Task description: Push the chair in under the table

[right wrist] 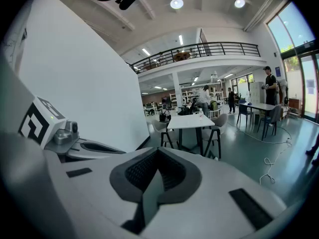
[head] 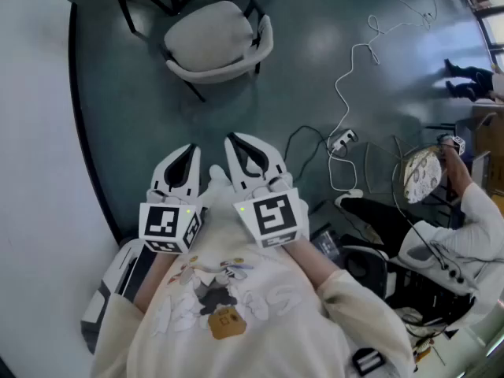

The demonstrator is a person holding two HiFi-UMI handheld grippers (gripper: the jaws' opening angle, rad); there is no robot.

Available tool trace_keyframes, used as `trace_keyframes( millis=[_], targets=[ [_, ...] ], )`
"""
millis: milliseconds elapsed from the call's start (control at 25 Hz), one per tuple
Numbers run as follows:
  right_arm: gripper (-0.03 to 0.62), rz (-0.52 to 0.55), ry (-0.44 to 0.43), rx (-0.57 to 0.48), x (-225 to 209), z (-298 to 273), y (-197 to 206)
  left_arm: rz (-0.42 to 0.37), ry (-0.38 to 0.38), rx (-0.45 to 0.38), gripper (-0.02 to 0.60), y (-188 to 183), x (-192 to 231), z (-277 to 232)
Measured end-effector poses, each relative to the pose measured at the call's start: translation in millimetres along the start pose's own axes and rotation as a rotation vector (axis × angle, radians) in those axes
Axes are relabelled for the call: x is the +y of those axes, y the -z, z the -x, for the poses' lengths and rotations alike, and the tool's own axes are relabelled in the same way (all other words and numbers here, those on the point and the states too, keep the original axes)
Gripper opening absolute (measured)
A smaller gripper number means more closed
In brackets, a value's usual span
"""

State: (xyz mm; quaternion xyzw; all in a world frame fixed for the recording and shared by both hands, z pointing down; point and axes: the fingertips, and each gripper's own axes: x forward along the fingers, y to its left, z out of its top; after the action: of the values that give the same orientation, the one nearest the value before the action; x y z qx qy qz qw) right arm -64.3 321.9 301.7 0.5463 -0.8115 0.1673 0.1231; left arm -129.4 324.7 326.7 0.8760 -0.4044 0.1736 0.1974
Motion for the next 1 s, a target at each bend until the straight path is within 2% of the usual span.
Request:
trace_keyframes(
  millis=[200,520,800,1000],
  targets=[
    [0.008,0.012,0.006,-0.008,-5,11,8,-0.004,-0.005,0.012,0.008,7,-12,1],
    [0.008,0.039,-0.024,0.011,21,22,15,0.012,-0.018,0.002,0.008,18,-12,28],
    [0.011,0.029,-0.104,0.028,51,26,10,0.019,-0.034,-0.038,0.008,22,2,54],
    [0.012,0.057,-0.042,0.019,46,30,5,0.015,-0.03,-0.072,0.008,25,14,63]
  ],
)
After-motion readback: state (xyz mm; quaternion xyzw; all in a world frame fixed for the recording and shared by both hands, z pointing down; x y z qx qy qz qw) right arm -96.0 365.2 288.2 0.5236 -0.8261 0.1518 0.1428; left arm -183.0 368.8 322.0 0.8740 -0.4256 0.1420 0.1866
